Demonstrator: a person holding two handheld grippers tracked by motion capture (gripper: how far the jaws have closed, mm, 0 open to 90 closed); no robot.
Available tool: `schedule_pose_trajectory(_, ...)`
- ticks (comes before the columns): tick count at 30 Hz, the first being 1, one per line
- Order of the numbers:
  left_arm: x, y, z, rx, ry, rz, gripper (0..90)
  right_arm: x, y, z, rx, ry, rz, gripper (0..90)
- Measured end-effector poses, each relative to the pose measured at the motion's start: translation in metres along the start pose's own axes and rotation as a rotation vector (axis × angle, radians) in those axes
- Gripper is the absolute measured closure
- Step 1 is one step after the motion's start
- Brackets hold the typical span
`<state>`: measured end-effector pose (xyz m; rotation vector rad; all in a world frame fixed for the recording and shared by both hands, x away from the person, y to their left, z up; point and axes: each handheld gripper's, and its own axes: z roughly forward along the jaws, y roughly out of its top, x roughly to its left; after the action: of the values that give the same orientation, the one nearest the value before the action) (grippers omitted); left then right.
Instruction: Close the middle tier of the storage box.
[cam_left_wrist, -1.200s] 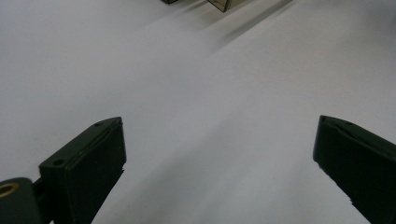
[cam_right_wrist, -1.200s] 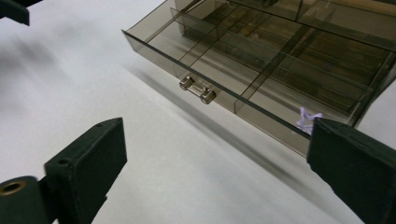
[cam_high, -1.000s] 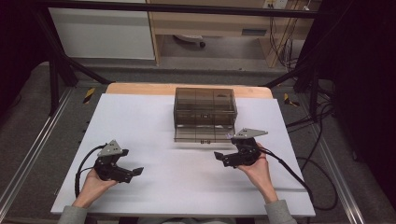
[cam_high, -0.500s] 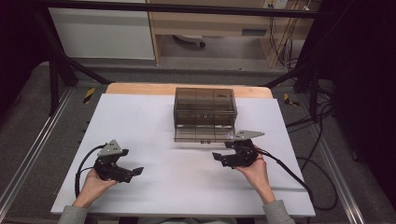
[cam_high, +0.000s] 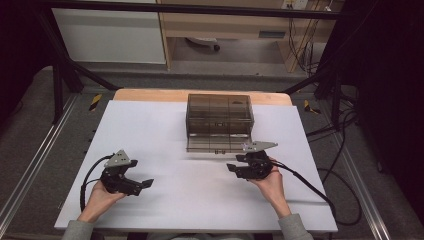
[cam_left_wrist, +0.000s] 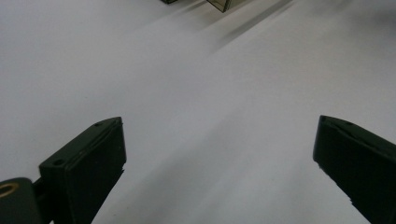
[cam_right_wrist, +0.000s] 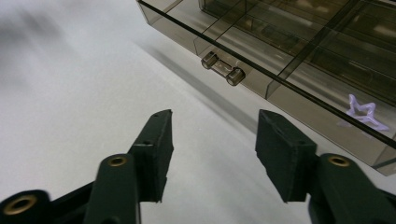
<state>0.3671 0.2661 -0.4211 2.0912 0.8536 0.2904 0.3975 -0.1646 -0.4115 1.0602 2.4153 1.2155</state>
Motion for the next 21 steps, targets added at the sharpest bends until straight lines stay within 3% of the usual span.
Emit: schedule_pose_trajectory(21, -0.0001, -0.0001, 0.0004, 0.003, 0.0, 0.003, 2.3, 0.0025, 0.0032, 0.0085, 0.021, -0.036, -0.022, 74.5)
